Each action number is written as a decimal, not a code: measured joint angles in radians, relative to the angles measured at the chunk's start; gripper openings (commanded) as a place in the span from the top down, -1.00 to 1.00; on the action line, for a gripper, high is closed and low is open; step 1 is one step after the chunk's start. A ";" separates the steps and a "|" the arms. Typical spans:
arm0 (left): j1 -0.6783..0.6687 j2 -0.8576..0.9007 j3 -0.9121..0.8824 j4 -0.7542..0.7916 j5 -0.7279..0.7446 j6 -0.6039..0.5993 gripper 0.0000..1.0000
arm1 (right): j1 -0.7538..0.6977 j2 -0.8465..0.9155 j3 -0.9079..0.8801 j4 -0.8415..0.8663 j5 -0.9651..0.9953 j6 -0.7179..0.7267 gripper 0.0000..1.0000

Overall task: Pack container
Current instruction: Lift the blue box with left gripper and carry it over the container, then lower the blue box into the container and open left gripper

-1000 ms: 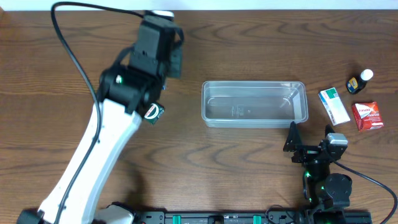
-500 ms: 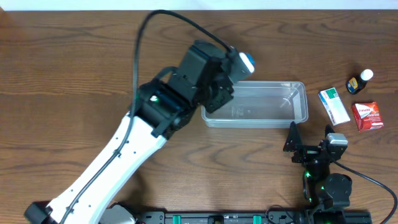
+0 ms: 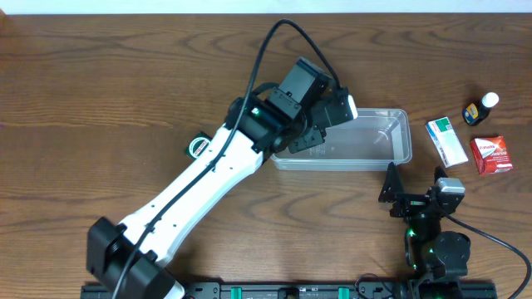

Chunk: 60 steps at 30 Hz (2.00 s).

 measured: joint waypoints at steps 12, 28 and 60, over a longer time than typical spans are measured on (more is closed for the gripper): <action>0.000 0.074 0.000 0.021 0.052 0.171 0.71 | 0.000 0.000 0.000 0.000 0.000 0.000 -0.98; 0.000 0.159 0.000 0.087 0.067 0.209 0.71 | 0.000 0.000 0.000 0.000 0.000 0.000 -0.98; 0.092 0.255 0.000 0.100 0.070 0.262 0.71 | 0.000 0.000 0.000 0.000 0.000 0.000 -0.98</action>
